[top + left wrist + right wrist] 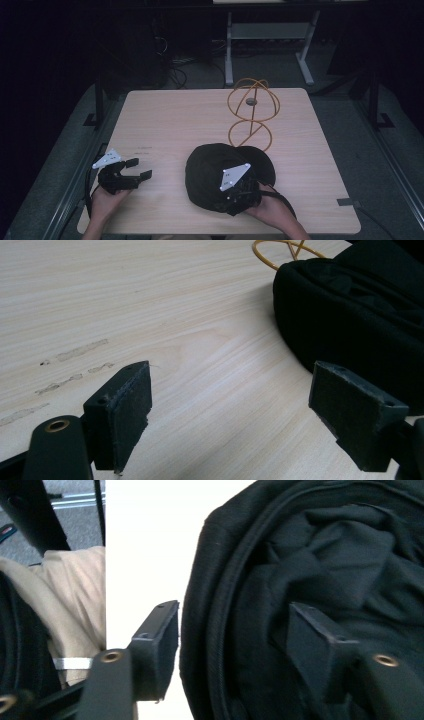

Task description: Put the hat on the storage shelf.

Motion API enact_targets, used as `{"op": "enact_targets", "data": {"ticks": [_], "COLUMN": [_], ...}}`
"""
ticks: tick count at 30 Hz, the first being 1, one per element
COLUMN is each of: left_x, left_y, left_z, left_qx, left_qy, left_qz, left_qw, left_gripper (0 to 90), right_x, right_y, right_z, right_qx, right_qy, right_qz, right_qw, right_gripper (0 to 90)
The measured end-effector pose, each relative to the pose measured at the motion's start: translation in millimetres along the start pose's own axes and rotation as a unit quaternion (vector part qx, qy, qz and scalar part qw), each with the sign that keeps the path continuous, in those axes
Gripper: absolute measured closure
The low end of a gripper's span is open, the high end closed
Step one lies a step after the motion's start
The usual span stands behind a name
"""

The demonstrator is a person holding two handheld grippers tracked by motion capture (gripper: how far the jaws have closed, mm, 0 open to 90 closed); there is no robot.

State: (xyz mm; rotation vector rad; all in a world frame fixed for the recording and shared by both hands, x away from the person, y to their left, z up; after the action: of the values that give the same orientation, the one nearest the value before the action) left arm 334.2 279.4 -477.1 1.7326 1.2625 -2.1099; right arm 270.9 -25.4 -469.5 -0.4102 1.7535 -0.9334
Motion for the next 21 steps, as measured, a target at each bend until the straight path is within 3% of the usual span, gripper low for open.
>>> {"op": "enact_targets", "data": {"ticks": [6, 14, 21], "left_x": [0.0, 0.1, 0.0], "left_y": [-0.1, 1.0, 3.3], "left_z": [0.1, 1.3, 3.7], "left_qx": [0.001, 0.003, 0.007], "left_qy": [0.001, 0.003, 0.008], "left_qz": [0.0, -0.002, -0.005], "left_qw": [1.0, 1.0, 0.9999], "left_gripper": [16.9, 17.0, 17.2], "right_x": [-3.2, -3.7, -4.4], "right_y": [9.5, 21.3, 25.3], "right_z": [-4.7, -6.5, -7.2], "right_qx": [-0.003, 0.003, 0.007], "right_qy": [-0.015, -0.017, -0.017], "right_qz": [-0.016, -0.046, -0.054], "right_qw": [0.9997, 0.9988, 0.9984], "right_gripper": [50.8, 62.9, 72.2]}}
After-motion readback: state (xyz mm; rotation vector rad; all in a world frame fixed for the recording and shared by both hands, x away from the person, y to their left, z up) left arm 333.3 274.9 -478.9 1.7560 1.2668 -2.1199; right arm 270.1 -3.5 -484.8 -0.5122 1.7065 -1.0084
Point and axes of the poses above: each handheld gripper's, and its own axes: y roughly forward along the jaws, x roughly out of its underside, z roughly to its right, the point moved 7 cm from there along y, roughly forward along the jaws, and after that the axes turned 14 degrees about y, right-handed, at the moved point
